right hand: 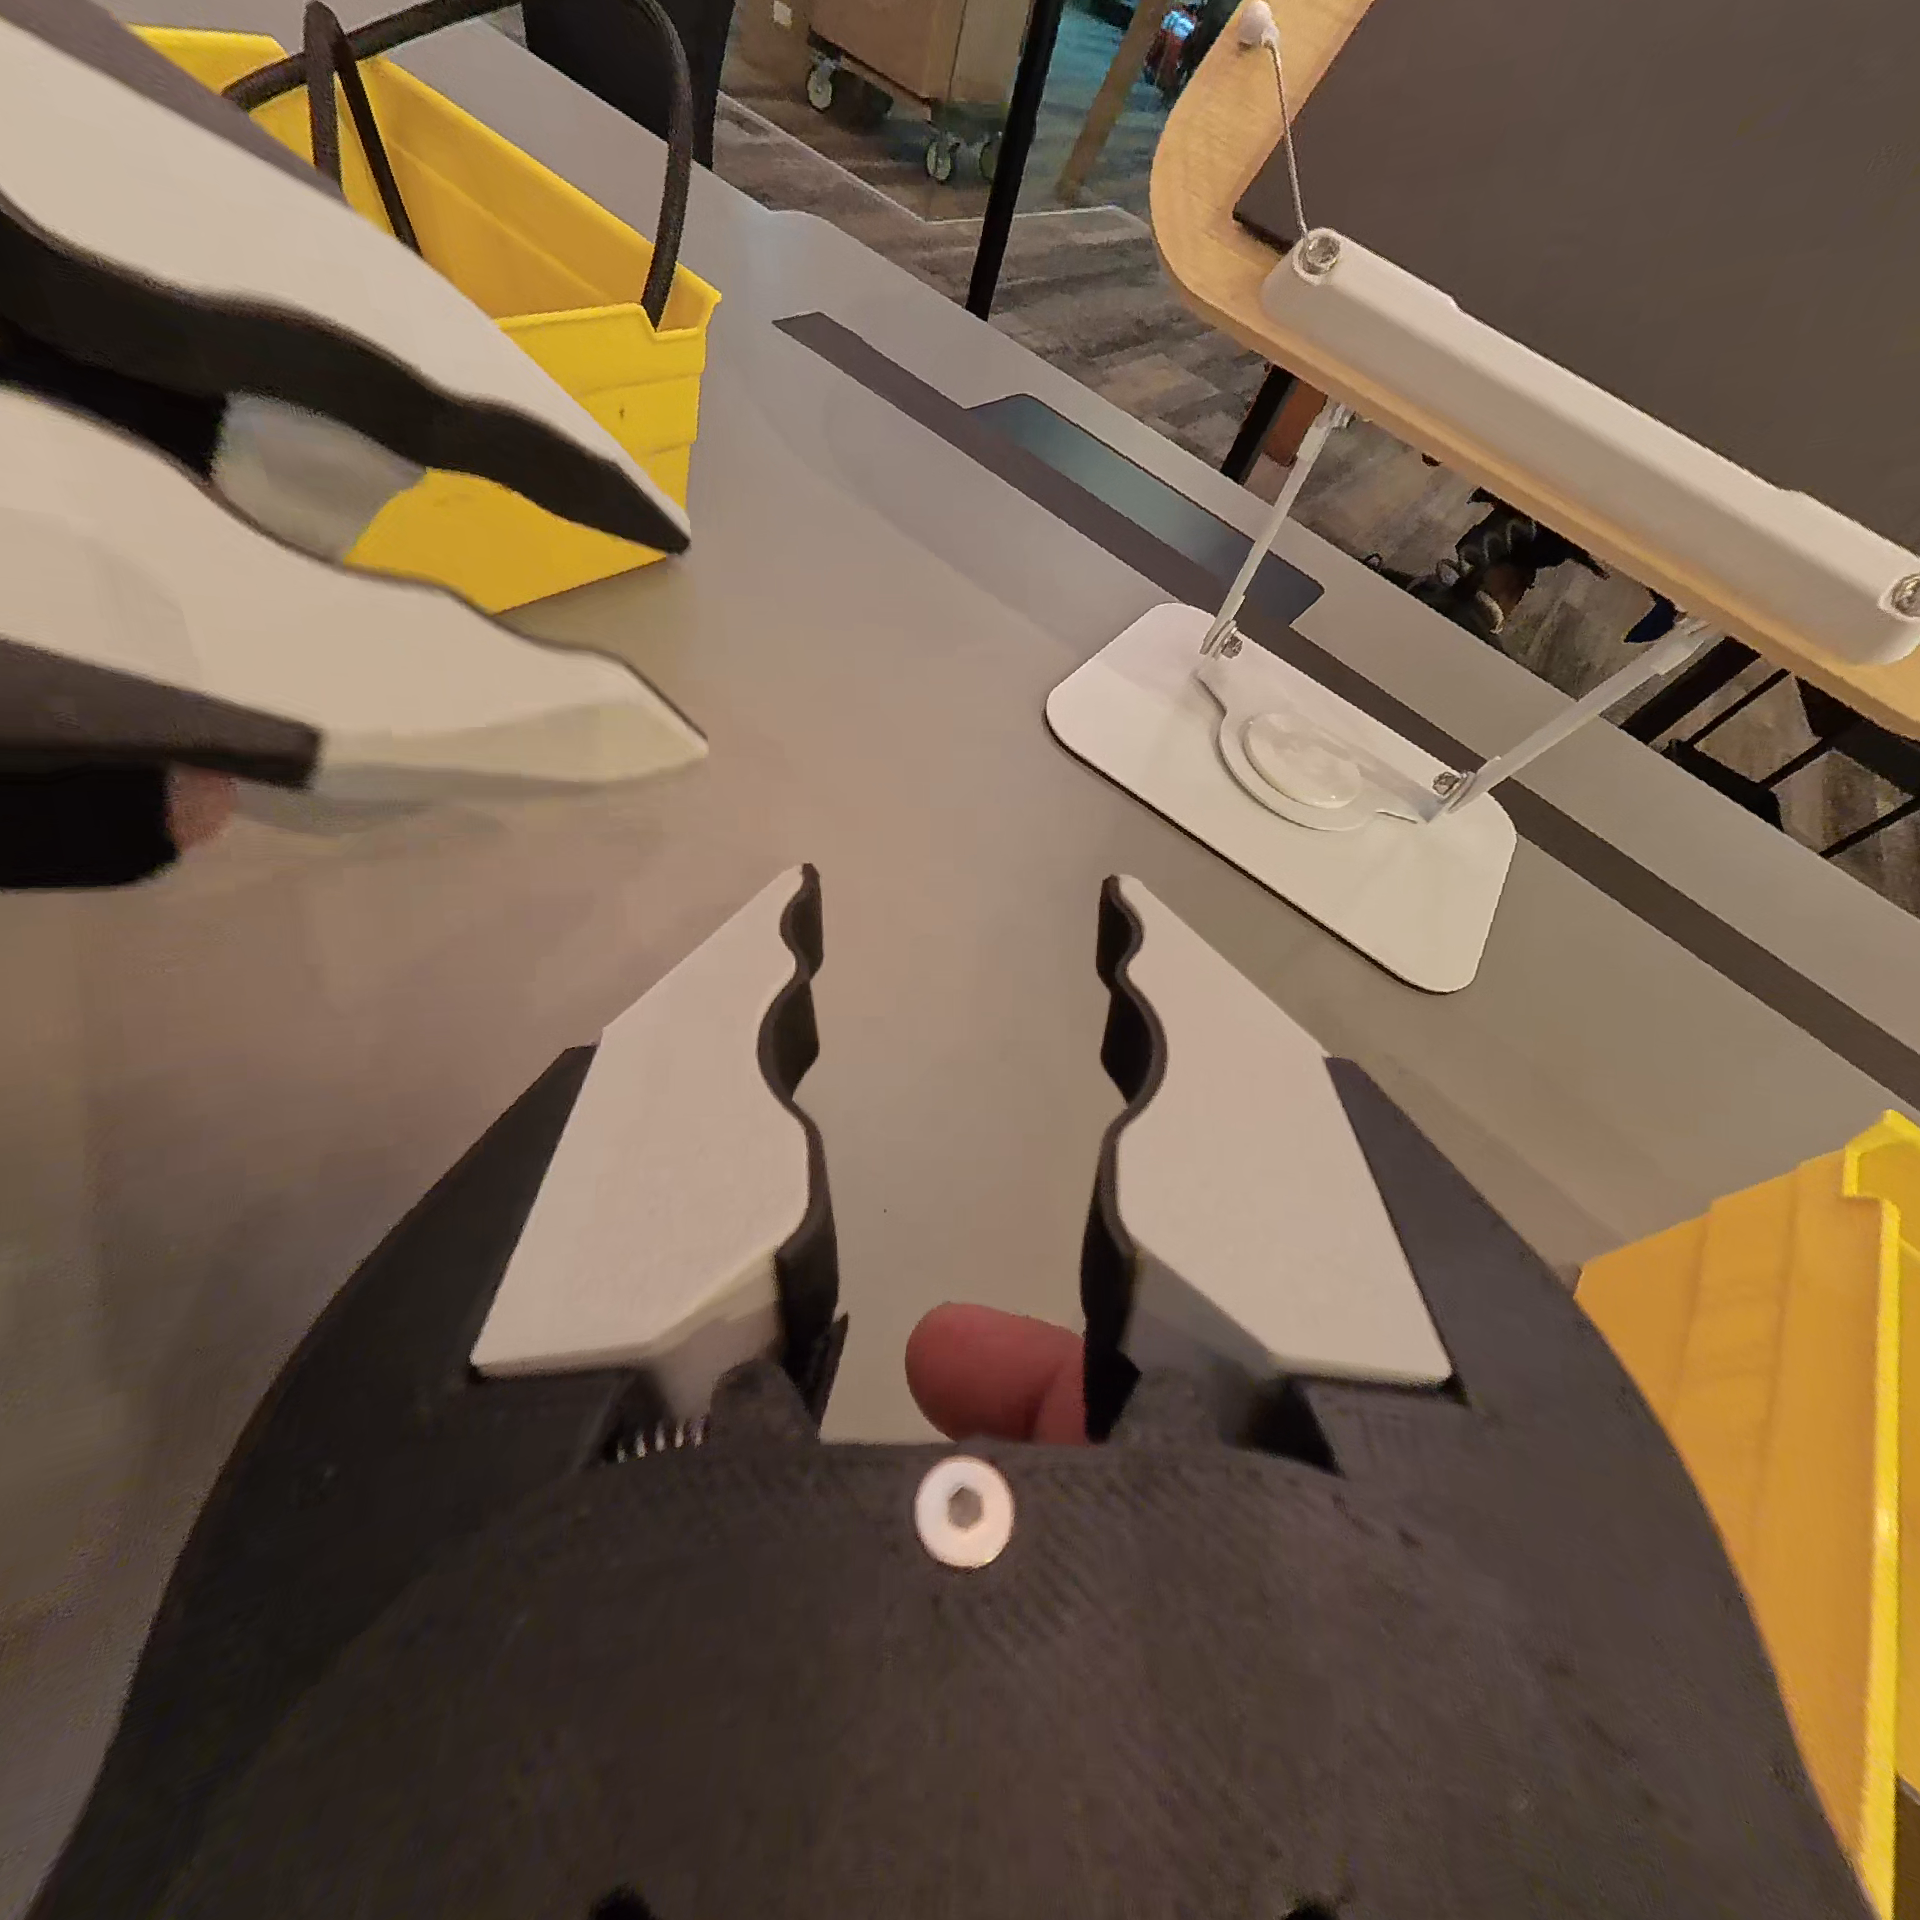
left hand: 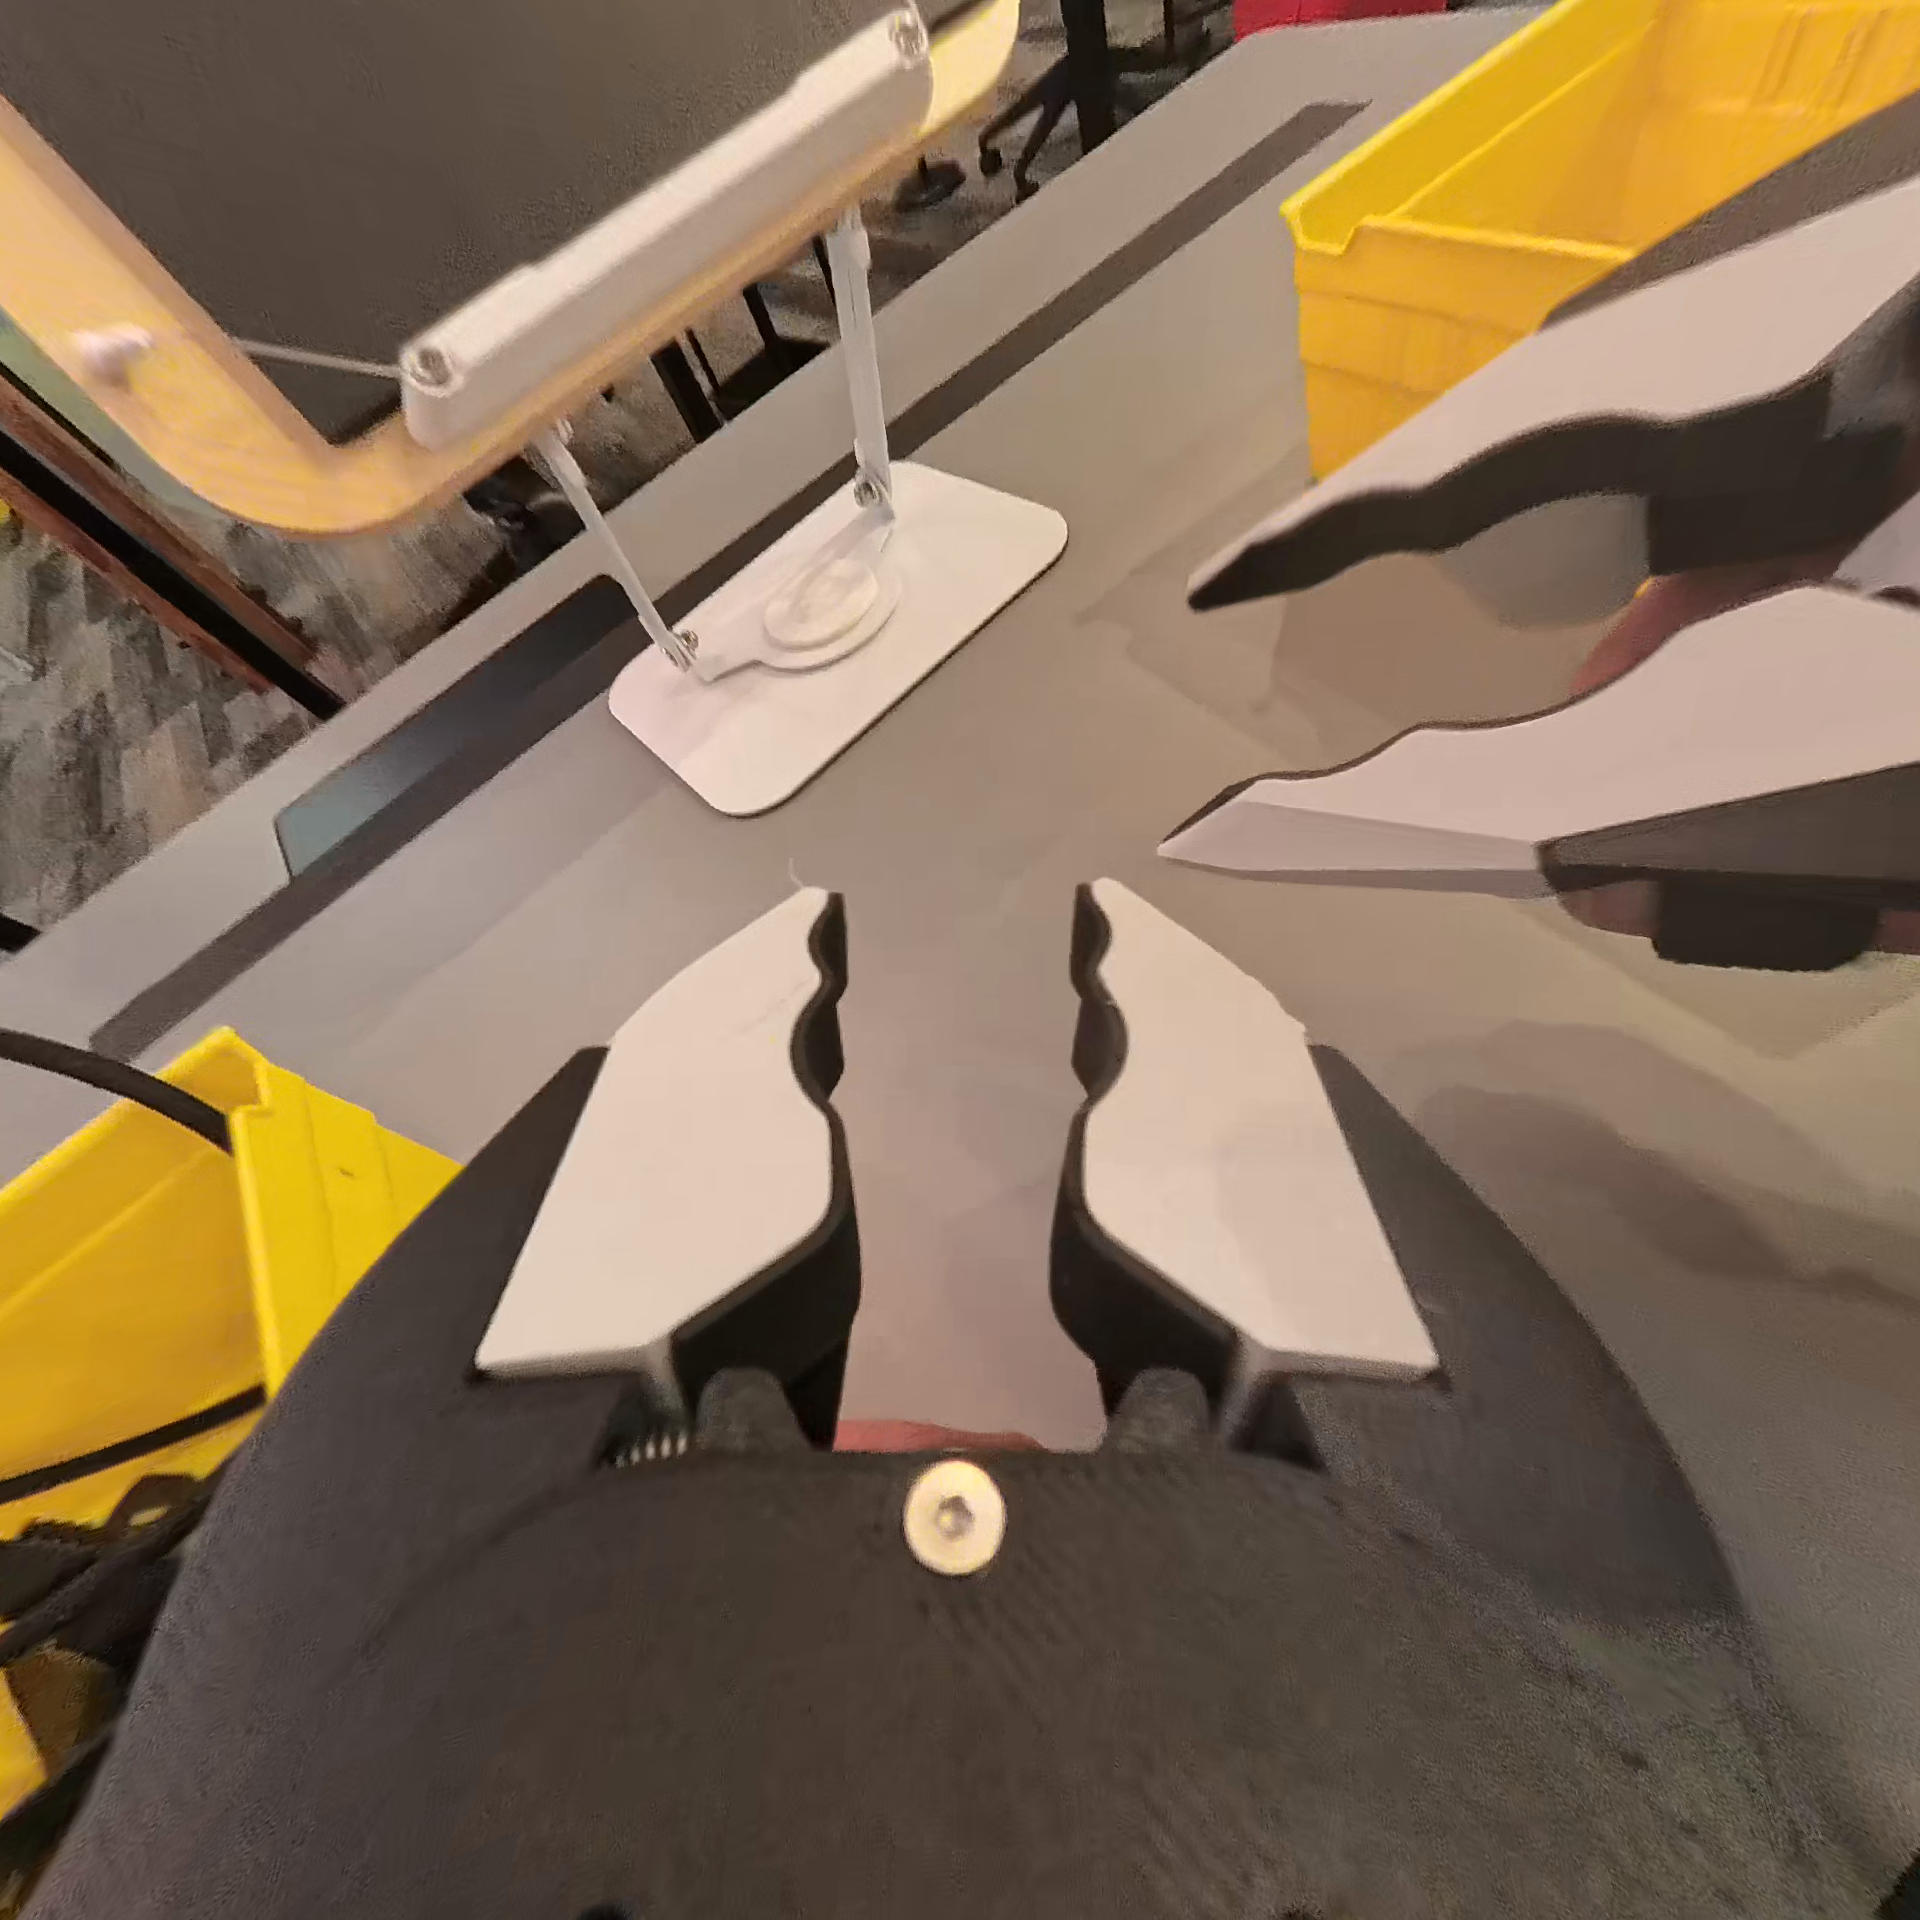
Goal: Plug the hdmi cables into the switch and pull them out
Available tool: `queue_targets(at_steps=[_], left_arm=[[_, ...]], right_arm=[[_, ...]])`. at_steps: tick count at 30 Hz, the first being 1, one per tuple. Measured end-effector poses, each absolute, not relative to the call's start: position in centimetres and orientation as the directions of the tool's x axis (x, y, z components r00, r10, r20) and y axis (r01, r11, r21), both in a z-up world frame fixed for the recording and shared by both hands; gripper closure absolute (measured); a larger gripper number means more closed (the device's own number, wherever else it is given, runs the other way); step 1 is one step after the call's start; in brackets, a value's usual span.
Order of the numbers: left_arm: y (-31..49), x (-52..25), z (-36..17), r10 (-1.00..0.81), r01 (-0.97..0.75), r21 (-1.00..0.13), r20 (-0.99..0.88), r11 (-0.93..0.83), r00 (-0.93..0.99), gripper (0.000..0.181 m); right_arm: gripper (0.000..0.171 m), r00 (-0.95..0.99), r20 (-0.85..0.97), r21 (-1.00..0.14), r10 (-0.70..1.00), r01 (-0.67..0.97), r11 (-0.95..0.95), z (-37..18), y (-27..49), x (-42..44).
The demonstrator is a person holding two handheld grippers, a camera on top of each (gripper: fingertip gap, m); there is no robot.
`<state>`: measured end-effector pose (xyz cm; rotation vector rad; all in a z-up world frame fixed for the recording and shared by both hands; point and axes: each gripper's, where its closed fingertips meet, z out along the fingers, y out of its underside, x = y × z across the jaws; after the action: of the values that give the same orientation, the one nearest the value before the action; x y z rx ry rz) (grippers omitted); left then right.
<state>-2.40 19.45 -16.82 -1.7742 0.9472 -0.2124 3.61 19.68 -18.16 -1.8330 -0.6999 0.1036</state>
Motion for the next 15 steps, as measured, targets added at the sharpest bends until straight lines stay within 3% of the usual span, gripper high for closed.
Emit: queue_targets(at_steps=[5, 9, 15], left_arm=[[20.2, -4.3, -13.5, -0.651, -0.478, -0.875, -0.317, -0.079, 0.690, 0.152], [23.4, -9.5, -11.5, -0.575, -0.434, -0.889, -0.281, -0.147, 0.768, 0.158], [27.9, -20.7, -10.2, -0.408, -0.372, -0.876, -0.231, -0.309, 0.883, 0.146]], right_arm=[[0.128, 0.822, 0.249, -0.887, 0.512, 0.406, -0.221, -18.5, 19.8, 3.9], [0.129, 0.824, 0.235, -0.886, 0.515, 0.400, -0.235, -18.9, 19.9, 4.2], [0.130, 0.828, 0.210, -0.887, 0.520, 0.385, -0.255, -19.4, 20.1, 4.3]])
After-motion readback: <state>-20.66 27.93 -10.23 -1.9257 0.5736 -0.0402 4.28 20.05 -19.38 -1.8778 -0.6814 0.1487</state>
